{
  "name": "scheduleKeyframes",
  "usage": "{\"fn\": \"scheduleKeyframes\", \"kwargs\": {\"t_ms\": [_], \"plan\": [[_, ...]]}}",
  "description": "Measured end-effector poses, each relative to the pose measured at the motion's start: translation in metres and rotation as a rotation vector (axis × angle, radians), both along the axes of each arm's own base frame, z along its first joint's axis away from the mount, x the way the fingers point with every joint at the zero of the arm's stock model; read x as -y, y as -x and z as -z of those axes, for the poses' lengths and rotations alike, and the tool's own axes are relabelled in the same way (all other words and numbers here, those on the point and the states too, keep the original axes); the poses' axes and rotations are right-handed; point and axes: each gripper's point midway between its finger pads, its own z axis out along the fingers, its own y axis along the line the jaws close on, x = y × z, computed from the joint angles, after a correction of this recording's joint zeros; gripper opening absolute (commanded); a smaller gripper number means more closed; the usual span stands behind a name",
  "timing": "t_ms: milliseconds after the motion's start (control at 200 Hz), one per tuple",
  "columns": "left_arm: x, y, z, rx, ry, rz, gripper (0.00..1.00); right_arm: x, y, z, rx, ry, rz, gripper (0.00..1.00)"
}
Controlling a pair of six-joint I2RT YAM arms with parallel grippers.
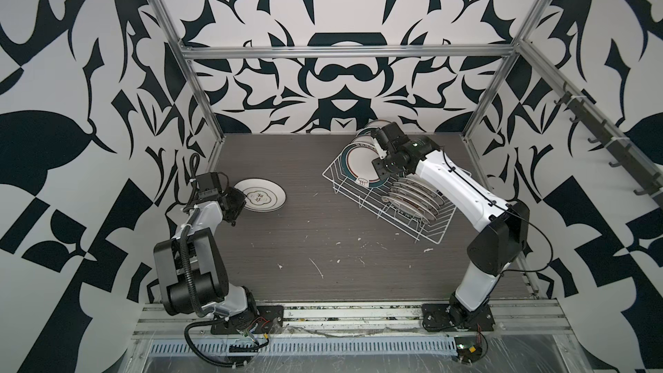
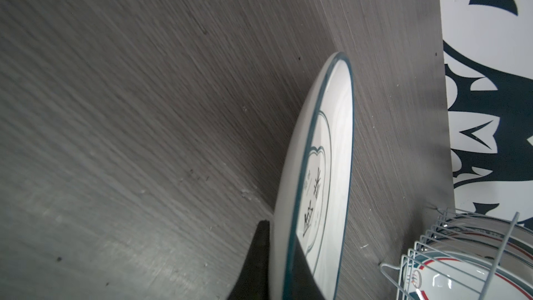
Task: Unload the plates from the dish rack
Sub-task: Place a plate at the middle-left of the table.
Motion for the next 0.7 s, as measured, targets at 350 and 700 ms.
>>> {"fn": "scheduleKeyframes", "kwargs": {"t_ms": [350,700], "plan": [[-0.004,0.004,0.022,-0.067,-0.004,-0.012,0.37,0.003,-0.004,0.008,-0.008,-0.002,-0.027,0.62],[-0.009,0.007,0.031,-0.093,0.001,-0.030,0.59,-0.002,-0.010,0.005,-0.008,-0.068,-0.055,0.62]]}}
